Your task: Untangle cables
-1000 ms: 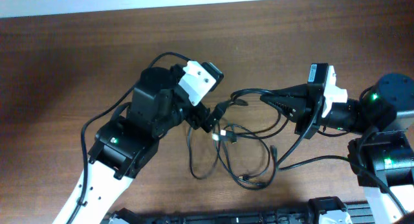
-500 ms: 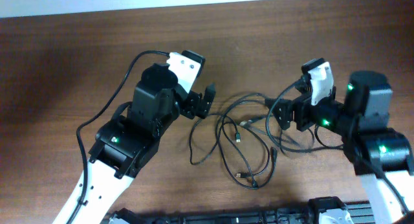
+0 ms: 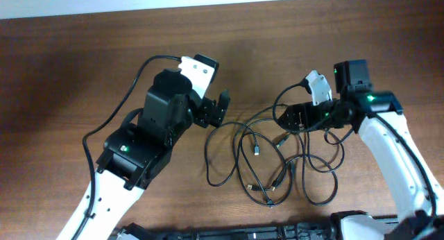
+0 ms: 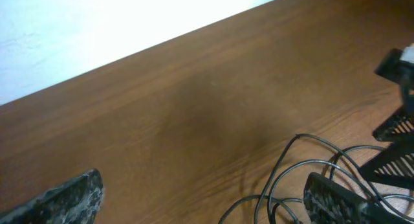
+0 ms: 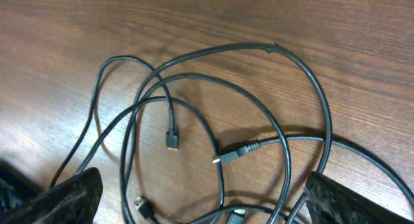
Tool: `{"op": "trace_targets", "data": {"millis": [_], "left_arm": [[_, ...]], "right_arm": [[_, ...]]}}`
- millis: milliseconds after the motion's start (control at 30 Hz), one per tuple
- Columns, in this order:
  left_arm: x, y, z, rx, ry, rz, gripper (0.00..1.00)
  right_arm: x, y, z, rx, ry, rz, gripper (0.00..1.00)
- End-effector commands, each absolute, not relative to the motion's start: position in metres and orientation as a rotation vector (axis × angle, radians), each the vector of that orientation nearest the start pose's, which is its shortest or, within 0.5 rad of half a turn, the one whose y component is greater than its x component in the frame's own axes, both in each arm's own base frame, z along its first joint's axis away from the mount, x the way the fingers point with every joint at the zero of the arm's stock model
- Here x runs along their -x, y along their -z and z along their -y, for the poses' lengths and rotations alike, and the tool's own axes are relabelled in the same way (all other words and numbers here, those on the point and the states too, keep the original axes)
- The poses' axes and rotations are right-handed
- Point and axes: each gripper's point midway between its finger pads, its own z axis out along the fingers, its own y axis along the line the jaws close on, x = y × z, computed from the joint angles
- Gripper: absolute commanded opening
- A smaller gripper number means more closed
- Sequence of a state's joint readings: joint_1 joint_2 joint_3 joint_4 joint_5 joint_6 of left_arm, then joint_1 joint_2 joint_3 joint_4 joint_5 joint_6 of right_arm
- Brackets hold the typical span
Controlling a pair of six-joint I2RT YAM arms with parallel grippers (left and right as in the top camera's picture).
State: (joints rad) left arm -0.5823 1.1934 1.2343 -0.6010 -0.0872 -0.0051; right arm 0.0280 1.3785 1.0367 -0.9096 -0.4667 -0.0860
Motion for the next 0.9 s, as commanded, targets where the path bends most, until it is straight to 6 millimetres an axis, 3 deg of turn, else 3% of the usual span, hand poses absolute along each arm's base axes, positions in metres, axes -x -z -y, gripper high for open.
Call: {"op": "trace_targets", "data": {"millis": [0, 100, 233, 333, 400, 467, 533, 700, 800, 867], "left_arm": [[-0.323, -0.292, 0.193, -0.548, 0.241, -2.090, 0.99], [-0.323, -0.291, 0.194, -0.548, 0.241, -2.091, 0.99], [-0.320, -0.285, 0.189, -0.561, 0.208, -2.117, 0.99], [-0.322, -0.279, 0.171, -0.523, 0.136, -2.154, 0.99], [-0.320, -0.278, 0.149, -0.479, 0.101, -2.190, 0.99], [-0.306, -0.283, 0.145, -0.683, 0.124, -2.148, 0.99], [-0.298, -0.292, 0.145, -0.738, 0.160, -2.104, 0.99], [-0.288, -0.316, 0.118, -0.666, 0.120, -2.047, 0.99], [-0.289, -0.315, 0.118, -0.667, 0.120, -2.052, 0.99], [-0.290, -0.313, 0.119, -0.669, 0.120, -2.058, 0.99]], "right_arm": [[-0.295, -0.117, -0.085, 0.271, -0.624, -2.766, 1.00], [-0.299, -0.107, -0.085, 0.304, -0.625, -2.780, 0.97], [-0.319, -0.110, -0.083, 0.432, -0.559, -2.673, 0.97], [-0.334, -0.115, -0.083, 0.447, -0.526, -2.607, 0.97], [-0.341, -0.117, -0.083, 0.567, -0.485, -2.545, 0.99], [-0.344, -0.113, -0.083, 0.702, -0.443, -2.501, 0.99], [-0.348, -0.102, -0.079, 0.728, -0.407, -2.516, 0.99], [-0.360, -0.056, -0.081, 0.726, -0.452, -2.583, 1.00], [-0.364, -0.033, -0.081, 0.726, -0.471, -2.617, 0.93], [-0.364, -0.023, -0.081, 0.724, -0.478, -2.632, 0.83]]}}
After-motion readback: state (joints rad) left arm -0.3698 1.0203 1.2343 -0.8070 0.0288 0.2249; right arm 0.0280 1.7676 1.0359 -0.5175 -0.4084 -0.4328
